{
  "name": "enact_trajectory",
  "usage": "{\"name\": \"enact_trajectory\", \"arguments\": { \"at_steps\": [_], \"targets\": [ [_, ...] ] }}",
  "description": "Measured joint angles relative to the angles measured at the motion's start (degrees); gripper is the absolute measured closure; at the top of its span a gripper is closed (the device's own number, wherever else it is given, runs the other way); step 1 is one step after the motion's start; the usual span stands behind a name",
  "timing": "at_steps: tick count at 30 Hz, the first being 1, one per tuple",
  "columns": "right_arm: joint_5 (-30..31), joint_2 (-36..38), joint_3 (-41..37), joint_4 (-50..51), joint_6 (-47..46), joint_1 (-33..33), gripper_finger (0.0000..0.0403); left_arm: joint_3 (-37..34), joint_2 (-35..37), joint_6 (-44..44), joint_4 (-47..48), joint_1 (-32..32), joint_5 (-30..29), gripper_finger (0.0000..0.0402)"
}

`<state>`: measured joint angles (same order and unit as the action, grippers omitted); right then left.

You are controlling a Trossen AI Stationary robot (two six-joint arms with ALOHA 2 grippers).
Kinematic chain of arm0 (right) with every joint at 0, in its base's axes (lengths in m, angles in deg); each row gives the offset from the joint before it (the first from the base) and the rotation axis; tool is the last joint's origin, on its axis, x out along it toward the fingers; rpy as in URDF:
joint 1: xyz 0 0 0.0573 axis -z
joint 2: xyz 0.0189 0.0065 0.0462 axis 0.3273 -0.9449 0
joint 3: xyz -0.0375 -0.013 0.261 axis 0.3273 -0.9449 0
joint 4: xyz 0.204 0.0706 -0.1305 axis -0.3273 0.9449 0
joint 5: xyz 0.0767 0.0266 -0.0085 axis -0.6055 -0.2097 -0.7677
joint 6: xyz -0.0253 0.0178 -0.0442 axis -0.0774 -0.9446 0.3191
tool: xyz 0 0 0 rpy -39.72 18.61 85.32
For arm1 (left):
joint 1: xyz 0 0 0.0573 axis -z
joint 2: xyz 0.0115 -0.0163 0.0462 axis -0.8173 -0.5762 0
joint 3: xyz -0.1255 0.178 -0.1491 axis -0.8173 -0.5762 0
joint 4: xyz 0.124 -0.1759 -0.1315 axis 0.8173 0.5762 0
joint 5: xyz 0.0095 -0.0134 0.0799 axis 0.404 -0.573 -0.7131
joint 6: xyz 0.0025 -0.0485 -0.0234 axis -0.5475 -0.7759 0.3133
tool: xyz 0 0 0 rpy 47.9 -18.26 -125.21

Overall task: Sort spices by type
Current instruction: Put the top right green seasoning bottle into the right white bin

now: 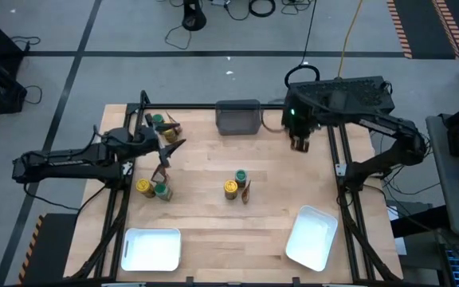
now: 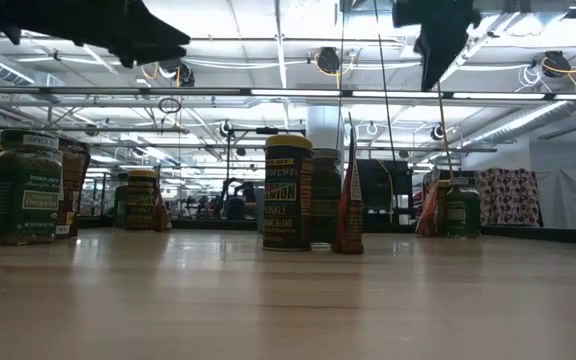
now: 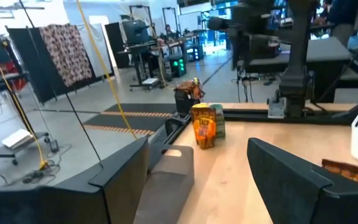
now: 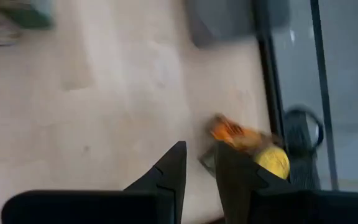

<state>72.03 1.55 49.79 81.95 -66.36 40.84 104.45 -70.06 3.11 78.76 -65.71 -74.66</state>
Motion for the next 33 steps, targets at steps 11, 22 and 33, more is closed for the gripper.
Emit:
{"name": "enact_trajectory", "arguments": {
  "at_steps": [11, 22, 33],
  "targets": [
    [-3.09, -4.05, 0.09, 1.50, -6.78, 14.74, 0.0338, 0.44, -3.09, 1.22, -0.60, -0.44, 0.22, 0.0125],
    [-3.06, -4.40, 0.09, -0.45, -15.38, 17.74, 0.0217, 0.44, -3.05, 1.33, -0.60, -0.42, 0.44, 0.0125],
    [-6.02, -4.69, -0.95, 3.07, -21.63, 20.92, 0.0161, 0.44, -3.05, 1.33, -0.56, -0.37, 0.46, 0.0125]
  ]
}}
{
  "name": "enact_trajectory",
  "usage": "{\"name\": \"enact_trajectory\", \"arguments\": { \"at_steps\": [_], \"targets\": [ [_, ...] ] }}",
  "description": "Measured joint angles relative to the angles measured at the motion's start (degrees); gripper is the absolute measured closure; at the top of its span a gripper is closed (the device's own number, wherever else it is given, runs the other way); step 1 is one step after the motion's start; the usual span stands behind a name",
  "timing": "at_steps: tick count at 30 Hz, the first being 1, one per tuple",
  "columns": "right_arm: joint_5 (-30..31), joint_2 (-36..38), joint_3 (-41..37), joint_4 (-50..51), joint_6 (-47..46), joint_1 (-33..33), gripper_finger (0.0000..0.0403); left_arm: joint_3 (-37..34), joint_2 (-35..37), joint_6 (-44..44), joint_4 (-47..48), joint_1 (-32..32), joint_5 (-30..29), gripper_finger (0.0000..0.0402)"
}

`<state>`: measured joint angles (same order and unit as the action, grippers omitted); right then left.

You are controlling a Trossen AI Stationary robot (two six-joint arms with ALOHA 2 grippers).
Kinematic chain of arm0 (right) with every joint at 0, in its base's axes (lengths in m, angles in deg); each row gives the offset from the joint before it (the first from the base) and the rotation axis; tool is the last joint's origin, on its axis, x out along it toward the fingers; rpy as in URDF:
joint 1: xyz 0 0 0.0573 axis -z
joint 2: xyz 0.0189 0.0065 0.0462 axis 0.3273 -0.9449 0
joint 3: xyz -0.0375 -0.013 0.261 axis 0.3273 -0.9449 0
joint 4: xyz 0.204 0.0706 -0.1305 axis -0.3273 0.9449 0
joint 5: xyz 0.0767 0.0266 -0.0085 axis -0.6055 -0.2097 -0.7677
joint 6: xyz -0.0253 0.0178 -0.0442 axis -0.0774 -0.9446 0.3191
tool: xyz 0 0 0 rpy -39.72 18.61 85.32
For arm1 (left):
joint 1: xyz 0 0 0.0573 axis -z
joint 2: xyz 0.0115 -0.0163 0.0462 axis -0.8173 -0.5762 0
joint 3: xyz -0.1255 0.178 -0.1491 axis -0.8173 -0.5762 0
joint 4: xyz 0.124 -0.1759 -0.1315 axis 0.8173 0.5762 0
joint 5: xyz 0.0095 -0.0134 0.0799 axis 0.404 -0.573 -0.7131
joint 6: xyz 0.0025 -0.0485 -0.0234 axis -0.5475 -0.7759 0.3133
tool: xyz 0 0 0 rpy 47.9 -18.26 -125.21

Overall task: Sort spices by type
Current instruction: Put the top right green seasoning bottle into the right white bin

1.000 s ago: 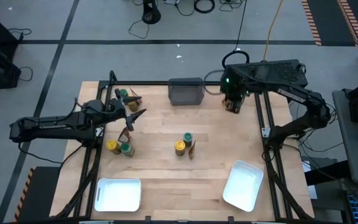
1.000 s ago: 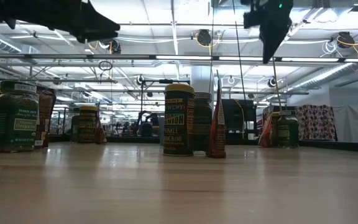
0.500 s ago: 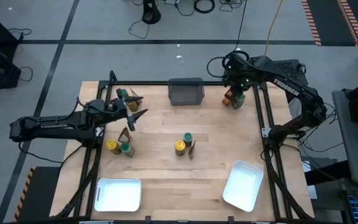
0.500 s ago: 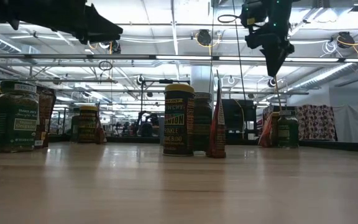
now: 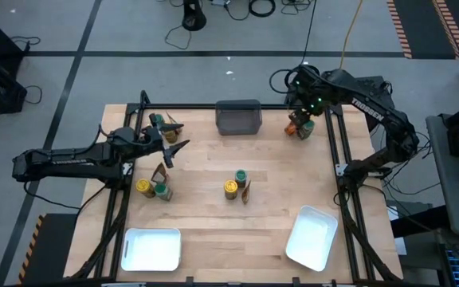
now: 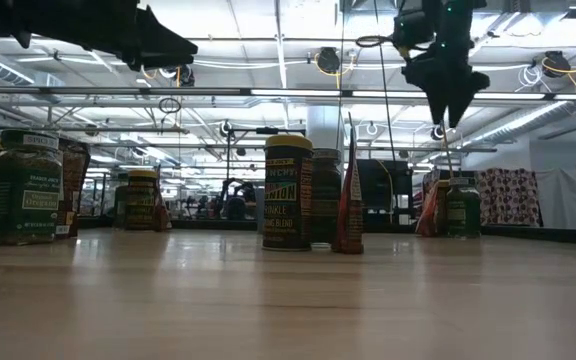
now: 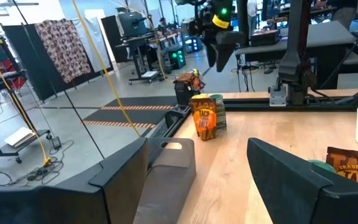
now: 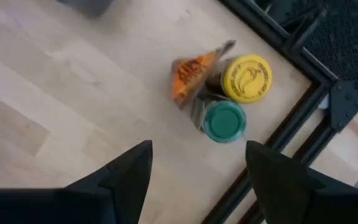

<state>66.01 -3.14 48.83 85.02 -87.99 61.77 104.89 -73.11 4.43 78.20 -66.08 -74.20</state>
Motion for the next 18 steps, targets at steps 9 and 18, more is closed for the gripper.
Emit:
{"name": "enact_trajectory", "arguments": {
  "at_steps": [9, 18],
  "targets": [
    [-0.33, -0.07, -7.90, -2.74, 3.35, 2.40, 0.0158, 0.00, 0.00, 0.00, 0.06, 0.00, 0.02, 0.0125],
    [0.15, -0.01, -11.90, -7.51, 4.51, 4.67, 0.0132, 0.00, 0.00, -0.02, 0.04, 0.00, 0.02, 0.0125]
  ]
}}
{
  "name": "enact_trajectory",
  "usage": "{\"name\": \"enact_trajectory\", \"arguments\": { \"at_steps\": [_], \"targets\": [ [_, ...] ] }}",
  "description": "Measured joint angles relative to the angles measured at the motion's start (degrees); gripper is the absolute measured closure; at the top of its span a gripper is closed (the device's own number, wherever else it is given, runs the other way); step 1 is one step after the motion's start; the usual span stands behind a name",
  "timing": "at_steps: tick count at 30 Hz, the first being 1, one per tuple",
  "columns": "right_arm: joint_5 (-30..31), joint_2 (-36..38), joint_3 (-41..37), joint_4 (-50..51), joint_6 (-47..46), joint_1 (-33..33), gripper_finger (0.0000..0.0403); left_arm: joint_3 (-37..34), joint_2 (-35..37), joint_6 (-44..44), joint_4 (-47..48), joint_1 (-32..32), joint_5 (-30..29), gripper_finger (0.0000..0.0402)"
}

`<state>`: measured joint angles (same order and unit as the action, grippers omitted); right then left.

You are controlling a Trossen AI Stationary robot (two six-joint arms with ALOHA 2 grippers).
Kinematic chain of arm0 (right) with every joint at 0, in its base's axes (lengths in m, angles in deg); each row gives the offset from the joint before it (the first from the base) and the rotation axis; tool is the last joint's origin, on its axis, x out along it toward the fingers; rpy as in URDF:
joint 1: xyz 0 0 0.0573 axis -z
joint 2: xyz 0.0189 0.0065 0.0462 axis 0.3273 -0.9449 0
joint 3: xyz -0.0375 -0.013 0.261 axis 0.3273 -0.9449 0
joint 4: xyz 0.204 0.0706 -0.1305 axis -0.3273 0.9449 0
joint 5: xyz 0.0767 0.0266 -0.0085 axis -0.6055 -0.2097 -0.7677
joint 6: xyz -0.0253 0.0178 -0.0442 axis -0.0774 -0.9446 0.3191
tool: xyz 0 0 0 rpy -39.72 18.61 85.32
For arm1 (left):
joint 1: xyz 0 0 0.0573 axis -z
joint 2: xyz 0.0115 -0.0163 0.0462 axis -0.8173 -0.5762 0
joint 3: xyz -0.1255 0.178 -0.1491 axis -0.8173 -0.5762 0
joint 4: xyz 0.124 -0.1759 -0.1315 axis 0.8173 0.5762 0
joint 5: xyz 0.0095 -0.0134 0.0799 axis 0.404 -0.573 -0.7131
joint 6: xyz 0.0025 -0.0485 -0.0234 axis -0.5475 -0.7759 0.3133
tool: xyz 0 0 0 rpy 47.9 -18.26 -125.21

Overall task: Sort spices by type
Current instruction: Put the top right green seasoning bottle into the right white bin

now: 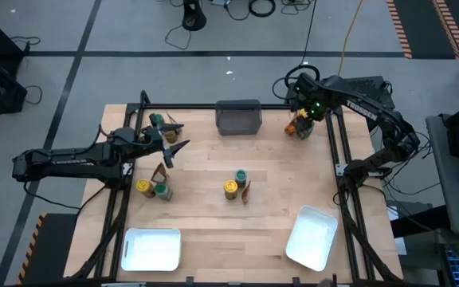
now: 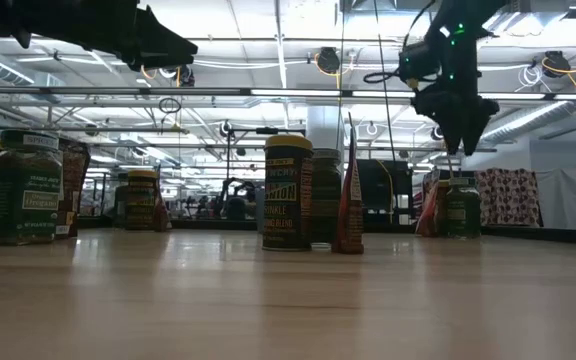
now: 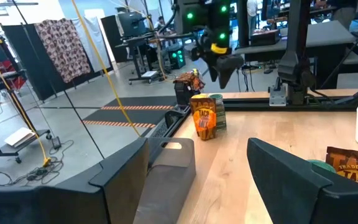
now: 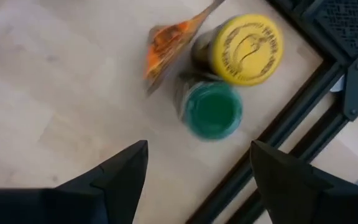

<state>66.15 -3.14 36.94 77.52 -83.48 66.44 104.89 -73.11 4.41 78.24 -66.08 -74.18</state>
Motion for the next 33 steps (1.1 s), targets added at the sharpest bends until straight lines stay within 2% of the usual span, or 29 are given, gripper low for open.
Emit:
{"name": "enact_trajectory", "arguments": {
  "at_steps": [12, 19, 33],
  "targets": [
    [-0.12, -0.01, -6.79, -4.68, 4.02, 1.54, 0.0059, 0.00, 0.00, 0.15, -0.02, 0.00, 0.00, 0.0125],
    [0.04, -0.01, -10.62, -10.99, 6.88, 1.62, 0.0056, 0.00, 0.00, 0.28, 0.00, 0.00, 0.00, 0.0125],
    [1.53, -0.01, -11.30, -13.98, 6.57, 2.21, 0.0067, 0.00, -0.04, 0.27, -0.02, 0.00, 0.00, 0.0125]
  ]
}}
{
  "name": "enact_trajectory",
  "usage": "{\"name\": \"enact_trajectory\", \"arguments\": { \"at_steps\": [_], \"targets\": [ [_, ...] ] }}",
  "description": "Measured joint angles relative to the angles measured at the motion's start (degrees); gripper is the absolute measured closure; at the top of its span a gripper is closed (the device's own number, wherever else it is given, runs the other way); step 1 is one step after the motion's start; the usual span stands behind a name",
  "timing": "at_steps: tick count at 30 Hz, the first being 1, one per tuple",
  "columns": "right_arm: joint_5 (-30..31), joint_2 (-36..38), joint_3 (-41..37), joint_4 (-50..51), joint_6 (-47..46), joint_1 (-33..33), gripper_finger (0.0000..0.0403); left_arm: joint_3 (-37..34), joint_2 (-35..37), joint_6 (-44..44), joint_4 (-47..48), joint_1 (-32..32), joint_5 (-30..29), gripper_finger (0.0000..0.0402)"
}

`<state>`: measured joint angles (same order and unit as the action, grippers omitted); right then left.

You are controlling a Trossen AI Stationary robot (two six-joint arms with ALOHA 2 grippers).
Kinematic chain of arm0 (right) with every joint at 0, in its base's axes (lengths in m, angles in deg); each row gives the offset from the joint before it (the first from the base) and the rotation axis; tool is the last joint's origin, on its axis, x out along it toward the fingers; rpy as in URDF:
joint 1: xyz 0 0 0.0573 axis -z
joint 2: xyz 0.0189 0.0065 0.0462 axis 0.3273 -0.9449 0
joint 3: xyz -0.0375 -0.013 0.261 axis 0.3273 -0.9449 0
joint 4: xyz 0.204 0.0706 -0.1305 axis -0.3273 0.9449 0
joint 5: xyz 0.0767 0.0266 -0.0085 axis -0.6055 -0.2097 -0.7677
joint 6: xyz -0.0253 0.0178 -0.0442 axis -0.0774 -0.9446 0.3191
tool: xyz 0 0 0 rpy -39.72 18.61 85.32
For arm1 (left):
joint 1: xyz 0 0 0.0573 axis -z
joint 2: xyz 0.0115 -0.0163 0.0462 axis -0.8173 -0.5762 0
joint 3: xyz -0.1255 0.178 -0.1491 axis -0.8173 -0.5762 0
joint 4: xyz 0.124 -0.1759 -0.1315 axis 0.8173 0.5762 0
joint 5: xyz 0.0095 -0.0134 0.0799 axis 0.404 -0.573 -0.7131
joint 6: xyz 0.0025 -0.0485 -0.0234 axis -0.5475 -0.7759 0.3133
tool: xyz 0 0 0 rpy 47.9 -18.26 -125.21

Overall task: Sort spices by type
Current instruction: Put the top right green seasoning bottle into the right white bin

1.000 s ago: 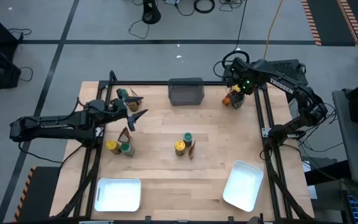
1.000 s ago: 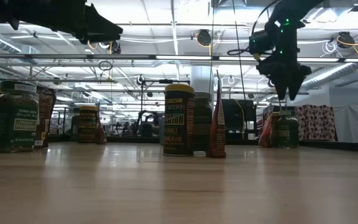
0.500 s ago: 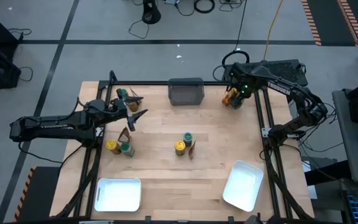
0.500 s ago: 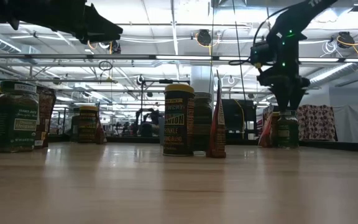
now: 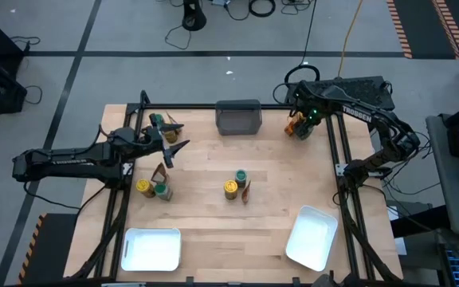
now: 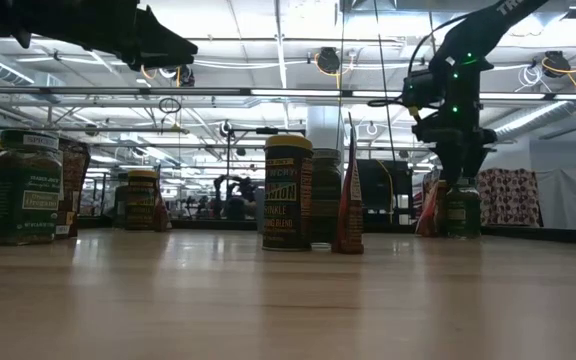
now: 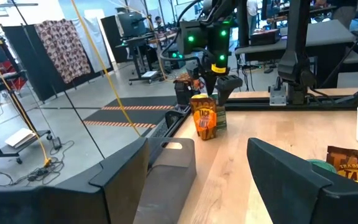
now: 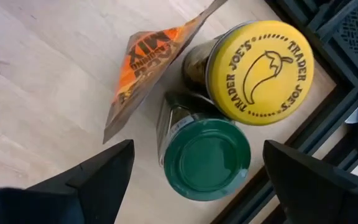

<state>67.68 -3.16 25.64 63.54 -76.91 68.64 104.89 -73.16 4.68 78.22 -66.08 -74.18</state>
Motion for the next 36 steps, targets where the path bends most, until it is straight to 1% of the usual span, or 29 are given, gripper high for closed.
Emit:
{"name": "enact_trajectory", "arguments": {
  "at_steps": [5, 12, 19, 25, 30, 36],
  "targets": [
    [-0.13, 0.00, -0.47, -0.41, -0.53, 0.00, 0.0076, 0.00, 0.00, -0.01, 0.00, 0.00, 0.00, 0.0125],
    [-0.15, 0.00, -4.01, -2.21, -0.58, 0.02, 0.0087, 0.00, 0.00, -0.01, 0.00, 0.00, 0.00, 0.0125],
    [-0.10, 0.00, -4.15, -4.87, -0.07, 0.02, 0.0095, 0.02, 0.00, -0.05, 0.00, 0.00, 0.00, 0.0125],
    [-0.10, 0.00, -4.15, -4.78, 0.05, 0.02, 0.0102, 0.02, 0.00, -0.14, 0.00, 0.00, 0.00, 0.0125],
    [-0.08, 0.00, -4.15, -4.18, 0.36, 0.02, 0.0131, 0.02, 0.00, -0.14, 0.00, 0.00, 0.00, 0.0125],
    [-0.16, 0.04, -4.06, -3.34, 0.70, 0.04, 0.0186, 0.02, 0.00, -0.07, -0.02, 0.00, 0.00, 0.0125]
  ]
}}
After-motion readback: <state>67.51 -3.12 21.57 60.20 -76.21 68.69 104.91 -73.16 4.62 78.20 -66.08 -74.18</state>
